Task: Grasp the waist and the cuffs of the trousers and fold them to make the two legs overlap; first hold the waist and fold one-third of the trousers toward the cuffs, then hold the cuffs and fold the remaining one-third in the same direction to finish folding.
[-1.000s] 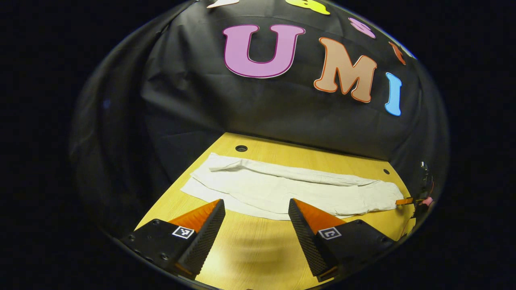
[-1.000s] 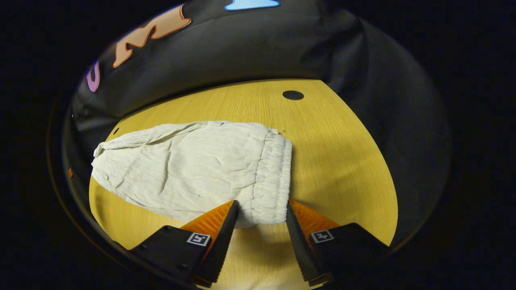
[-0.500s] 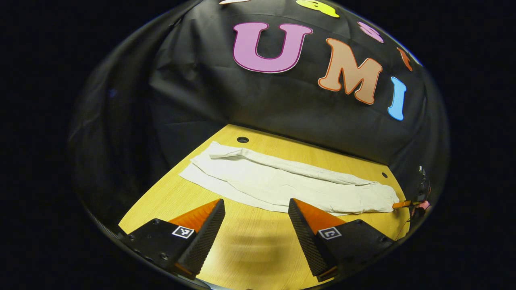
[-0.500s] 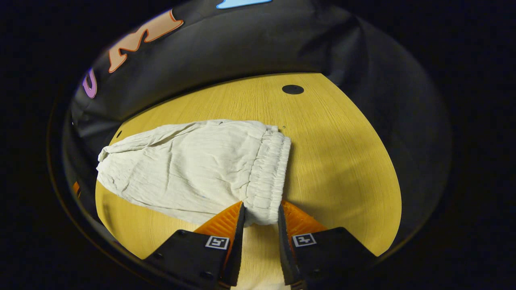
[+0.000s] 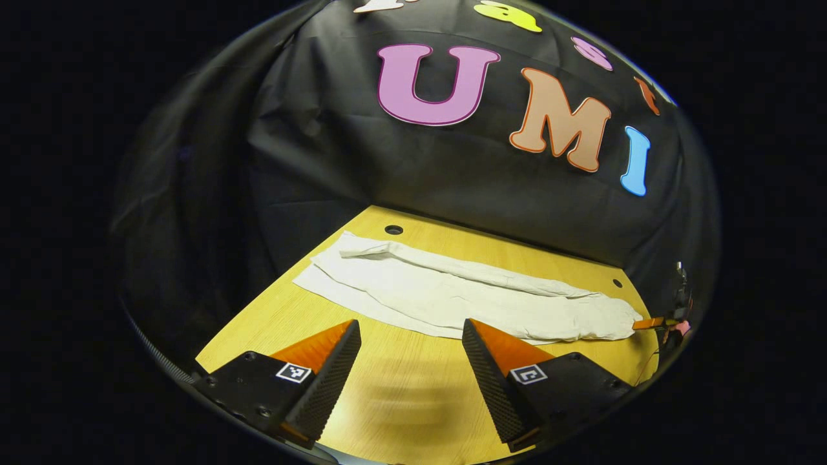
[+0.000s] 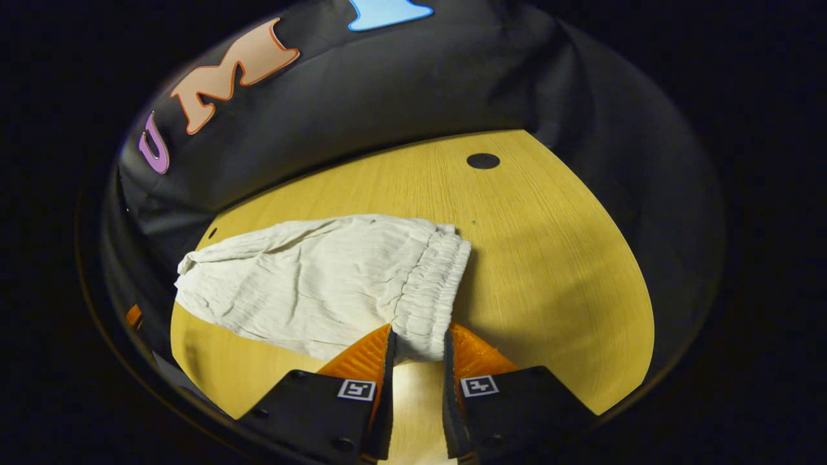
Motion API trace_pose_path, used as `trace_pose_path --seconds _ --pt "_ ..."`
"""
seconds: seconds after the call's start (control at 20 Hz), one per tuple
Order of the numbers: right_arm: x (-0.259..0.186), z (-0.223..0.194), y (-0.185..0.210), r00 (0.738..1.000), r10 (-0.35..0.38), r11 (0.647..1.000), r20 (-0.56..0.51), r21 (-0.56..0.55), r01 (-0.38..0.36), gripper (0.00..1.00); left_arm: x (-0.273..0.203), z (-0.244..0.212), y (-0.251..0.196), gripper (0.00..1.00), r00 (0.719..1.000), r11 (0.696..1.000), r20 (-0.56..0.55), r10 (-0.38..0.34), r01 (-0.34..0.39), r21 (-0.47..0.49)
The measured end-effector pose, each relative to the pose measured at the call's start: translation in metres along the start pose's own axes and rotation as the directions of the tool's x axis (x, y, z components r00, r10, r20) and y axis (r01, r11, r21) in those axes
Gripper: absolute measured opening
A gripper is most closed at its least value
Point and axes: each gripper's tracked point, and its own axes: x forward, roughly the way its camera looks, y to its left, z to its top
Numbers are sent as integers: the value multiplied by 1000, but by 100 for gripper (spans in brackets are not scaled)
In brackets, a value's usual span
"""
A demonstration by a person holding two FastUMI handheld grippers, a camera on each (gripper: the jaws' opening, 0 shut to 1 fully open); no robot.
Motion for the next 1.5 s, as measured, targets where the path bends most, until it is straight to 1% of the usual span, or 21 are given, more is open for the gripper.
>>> trace_pose_path --seconds 0.05,0.15,0.2,0.4,0.55,0.7,0.8,0.85,0.9,0.95,1.0,1.05,1.15,1.3,1.4,1.5 --pt "-7 6 7 1000 17 1000 18 10 -17 29 1 1 0 95 1000 1000 0 -7 7 0" --pt "-17 17 21 998 47 998 52 49 -50 29 3 4 1 95 1000 1000 0 -27 27 1" --pt "-23 23 27 996 53 996 71 62 -58 34 5 6 0 95 999 999 1 -42 42 2" --pt "-42 41 61 986 111 990 121 78 -121 33 19 16 0 95 994 994 -14 -108 108 32" --pt "-51 50 98 974 150 983 168 79 -165 33 29 26 -2 95 988 987 -22 -153 153 47" --pt "-60 69 133 958 191 975 214 71 -210 33 36 33 -1 95 981 980 -25 -191 192 47" --pt "-66 84 165 938 236 964 254 64 -259 33 41 38 1 95 978 977 -25 -208 209 44" --pt "-70 99 187 918 271 949 290 80 -306 29 42 39 4 96 976 975 -24 -215 216 41" --pt "-74 114 208 893 305 931 331 97 -353 33 44 40 7 95 975 974 -22 -220 221 42" --pt "-76 124 228 876 329 917 353 102 -385 33 45 40 10 95 975 974 -24 -222 223 46" --pt "-72 129 247 863 351 909 364 88 -408 28 46 37 13 95 974 973 -32 -226 227 47" --pt "-67 127 265 856 371 905 360 66 -420 33 46 36 16 95 972 972 -38 -230 232 46" --pt "-54 114 307 851 419 895 318 13 -446 33 48 37 21 95 971 971 -39 -236 237 41" --pt "-29 81 359 850 478 877 222 -58 -478 33 48 36 34 95 971 971 -38 -236 237 30" --pt "-6 59 388 856 492 871 162 -83 -485 33 48 36 45 95 973 973 -35 -229 230 21" --pt "18 34 406 869 479 877 123 -111 -467 33 49 34 55 95 975 975 -34 -220 220 6"
